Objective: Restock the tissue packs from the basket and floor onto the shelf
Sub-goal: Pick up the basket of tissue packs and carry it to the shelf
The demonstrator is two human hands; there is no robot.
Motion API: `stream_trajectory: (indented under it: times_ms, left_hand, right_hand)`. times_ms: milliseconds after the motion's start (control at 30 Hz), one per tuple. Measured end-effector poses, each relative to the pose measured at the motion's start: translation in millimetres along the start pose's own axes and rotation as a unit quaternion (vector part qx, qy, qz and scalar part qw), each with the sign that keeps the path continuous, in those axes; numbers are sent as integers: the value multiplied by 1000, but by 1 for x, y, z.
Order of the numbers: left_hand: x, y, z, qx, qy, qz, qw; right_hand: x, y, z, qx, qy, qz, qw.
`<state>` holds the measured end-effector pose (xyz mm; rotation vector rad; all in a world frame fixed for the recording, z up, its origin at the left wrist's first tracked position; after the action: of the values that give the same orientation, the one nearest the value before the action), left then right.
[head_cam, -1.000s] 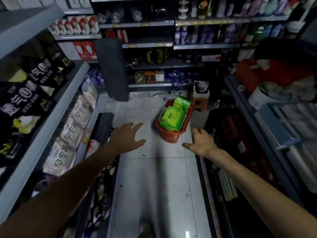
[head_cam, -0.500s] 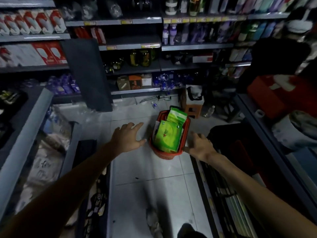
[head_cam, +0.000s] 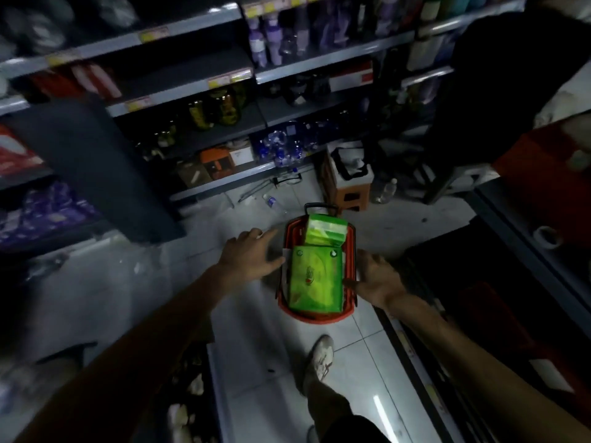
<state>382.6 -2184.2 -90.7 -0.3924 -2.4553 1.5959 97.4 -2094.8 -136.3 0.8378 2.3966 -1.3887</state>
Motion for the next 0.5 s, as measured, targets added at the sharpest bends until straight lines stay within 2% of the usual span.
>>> stream_trajectory:
  times_ms: [167, 367, 500]
  left_hand:
    - [-8, 4, 104, -65, 17, -3, 998]
    - [-4, 8, 206, -101, 73, 23, 992]
    - [3, 17, 280, -120, 109, 53, 985]
  right_hand:
    - [5, 18, 71, -11, 66, 38, 997]
    - [7, 39, 122, -30, 126, 72, 989]
    - [19, 70, 151, -20, 196, 124, 973]
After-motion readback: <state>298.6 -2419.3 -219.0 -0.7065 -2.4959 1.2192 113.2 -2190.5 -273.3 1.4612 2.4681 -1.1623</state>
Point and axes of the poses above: each hand's wrist, its own z-axis towards the middle knuckle, its own y-axis out of the palm, x = y × z, the point moved 3 cm from there along z, towards the middle knuckle, and after that the axes turned 6 degrees about z, right-handed, at the moved point
